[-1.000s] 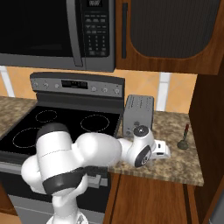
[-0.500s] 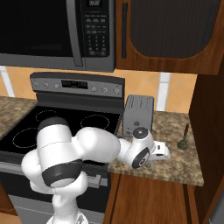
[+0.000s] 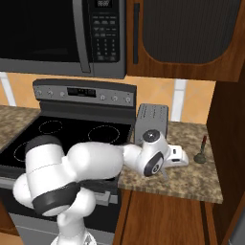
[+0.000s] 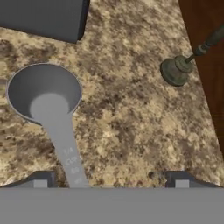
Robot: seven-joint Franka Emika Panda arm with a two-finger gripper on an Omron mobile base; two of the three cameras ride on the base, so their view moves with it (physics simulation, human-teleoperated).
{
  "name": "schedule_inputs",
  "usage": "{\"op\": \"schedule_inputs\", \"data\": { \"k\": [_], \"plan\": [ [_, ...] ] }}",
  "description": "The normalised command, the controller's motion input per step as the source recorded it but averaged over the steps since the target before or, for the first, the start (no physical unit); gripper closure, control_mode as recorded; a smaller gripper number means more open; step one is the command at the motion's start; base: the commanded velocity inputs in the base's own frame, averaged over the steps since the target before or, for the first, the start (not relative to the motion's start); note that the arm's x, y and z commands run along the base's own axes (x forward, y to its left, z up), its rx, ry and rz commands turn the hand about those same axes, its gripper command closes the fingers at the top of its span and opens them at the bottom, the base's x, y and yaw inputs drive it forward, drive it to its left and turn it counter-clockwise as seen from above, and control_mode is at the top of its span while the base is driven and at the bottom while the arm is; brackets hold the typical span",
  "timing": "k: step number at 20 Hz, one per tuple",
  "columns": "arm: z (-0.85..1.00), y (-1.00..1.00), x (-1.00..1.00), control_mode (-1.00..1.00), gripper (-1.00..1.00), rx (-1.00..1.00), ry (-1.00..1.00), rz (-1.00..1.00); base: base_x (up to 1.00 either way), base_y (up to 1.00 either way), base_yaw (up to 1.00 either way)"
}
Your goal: Pick the measuring cup from the drawer and place it on the counter.
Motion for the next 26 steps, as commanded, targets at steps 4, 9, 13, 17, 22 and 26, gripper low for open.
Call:
{"op": "schedule_inputs", "data": {
  "k": [4, 9, 13, 17, 22, 26],
  "plan": [
    [1.0, 0.12, -0.31, -1.0, -1.0, -0.11, 0.0, -0.03, 0.0, 0.0, 0.0],
    [0.68, 0.52, -0.72, -1.0, -1.0, -0.01, -0.03, -0.01, 0.0, 0.0, 0.0],
    [0.68, 0.69, -0.65, -1.0, -1.0, 0.0, -0.01, 0.0, 0.0, 0.0, 0.0],
    [0.76, 0.79, -0.4, -1.0, -1.0, 0.01, 0.0, -0.06, 0.0, 0.0, 0.0],
    [0.53, 0.81, -0.16, -1.0, -1.0, 0.03, 0.04, -0.05, 0.0, 0.0, 0.0],
    [0.03, 0.78, 0.0, -1.0, -1.0, -0.01, 0.06, -0.07, 0.0, 0.0, 0.0]
  ]
}}
